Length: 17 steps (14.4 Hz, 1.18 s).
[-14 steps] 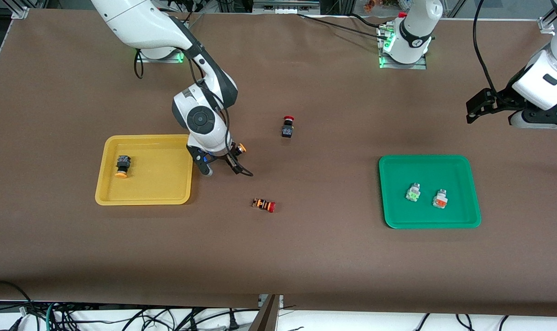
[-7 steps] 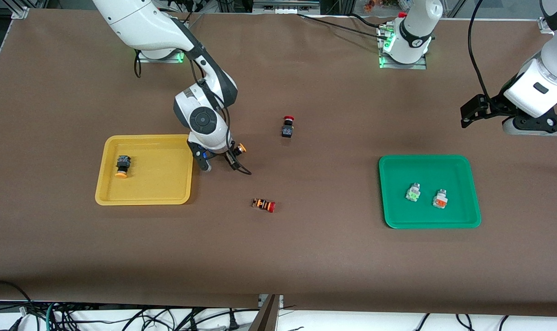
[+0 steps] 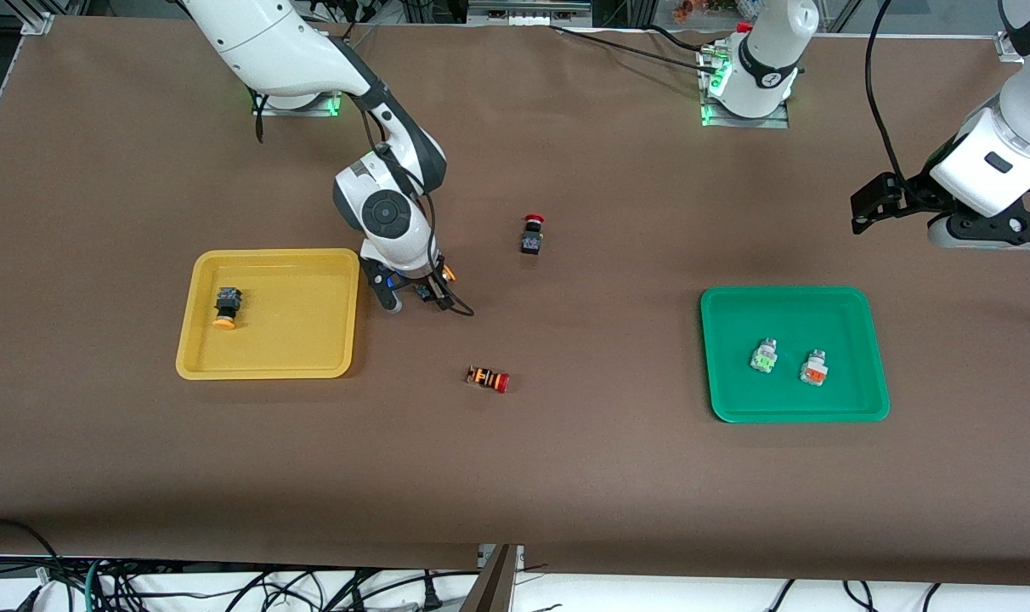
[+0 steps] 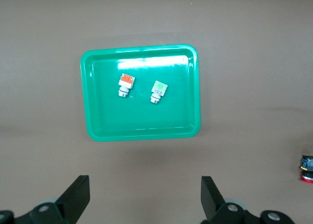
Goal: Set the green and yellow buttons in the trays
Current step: 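Grasp the second yellow-cap button with the right gripper while the left gripper withdraws, then lower the yellow-cap button into the yellow tray and open the right gripper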
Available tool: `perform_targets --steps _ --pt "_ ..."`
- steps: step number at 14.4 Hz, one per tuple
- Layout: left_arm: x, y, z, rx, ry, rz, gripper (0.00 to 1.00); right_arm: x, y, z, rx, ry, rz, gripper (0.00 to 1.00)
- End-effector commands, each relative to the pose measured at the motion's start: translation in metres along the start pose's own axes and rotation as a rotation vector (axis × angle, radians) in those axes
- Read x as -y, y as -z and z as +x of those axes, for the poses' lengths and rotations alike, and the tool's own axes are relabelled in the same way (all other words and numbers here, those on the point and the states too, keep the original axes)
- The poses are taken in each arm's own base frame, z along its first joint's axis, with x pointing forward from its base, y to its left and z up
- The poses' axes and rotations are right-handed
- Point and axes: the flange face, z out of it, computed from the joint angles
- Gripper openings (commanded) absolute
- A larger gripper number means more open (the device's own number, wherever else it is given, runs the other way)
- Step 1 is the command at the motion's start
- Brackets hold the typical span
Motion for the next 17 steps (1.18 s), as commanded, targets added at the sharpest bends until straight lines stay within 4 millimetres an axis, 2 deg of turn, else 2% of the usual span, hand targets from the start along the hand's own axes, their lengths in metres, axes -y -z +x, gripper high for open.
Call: perform_targets --steps 1,3,6,8,9,11,13,15,17 --pt "-0.001 0.008 -0.001 0.006 0.003 -0.012 1.00 0.002 0.007 0.000 -0.015 -0.006 0.019 0.14" --pt "-0.001 0.008 -0.001 0.006 0.005 -0.012 1.00 0.005 0.015 0.002 -0.018 0.014 0.031 0.00" --pt "-0.001 0.008 -0.001 0.006 0.005 -0.012 1.00 0.010 0.037 0.007 -0.027 0.075 0.061 0.00" --pt "-0.001 0.008 -0.001 0.006 0.005 -0.012 1.00 0.011 0.063 0.025 -0.053 0.123 0.057 0.00" --pt "-0.001 0.008 -0.001 0.006 0.005 -0.012 1.00 0.011 0.081 0.039 -0.071 0.174 0.031 0.00" --pt "-0.001 0.008 -0.001 0.006 0.005 -0.012 1.00 0.003 0.117 0.082 -0.094 0.315 -0.071 0.00" --pt "-0.001 0.008 -0.001 0.006 0.005 -0.012 1.00 -0.005 0.146 0.128 -0.105 0.450 -0.100 0.00" --pt "-0.001 0.008 -0.001 0.006 0.005 -0.012 1.00 -0.015 0.163 0.170 -0.113 0.580 -0.105 0.00" --pt "-0.001 0.008 -0.001 0.006 0.005 -0.012 1.00 -0.023 0.165 0.196 -0.113 0.667 -0.123 0.00"
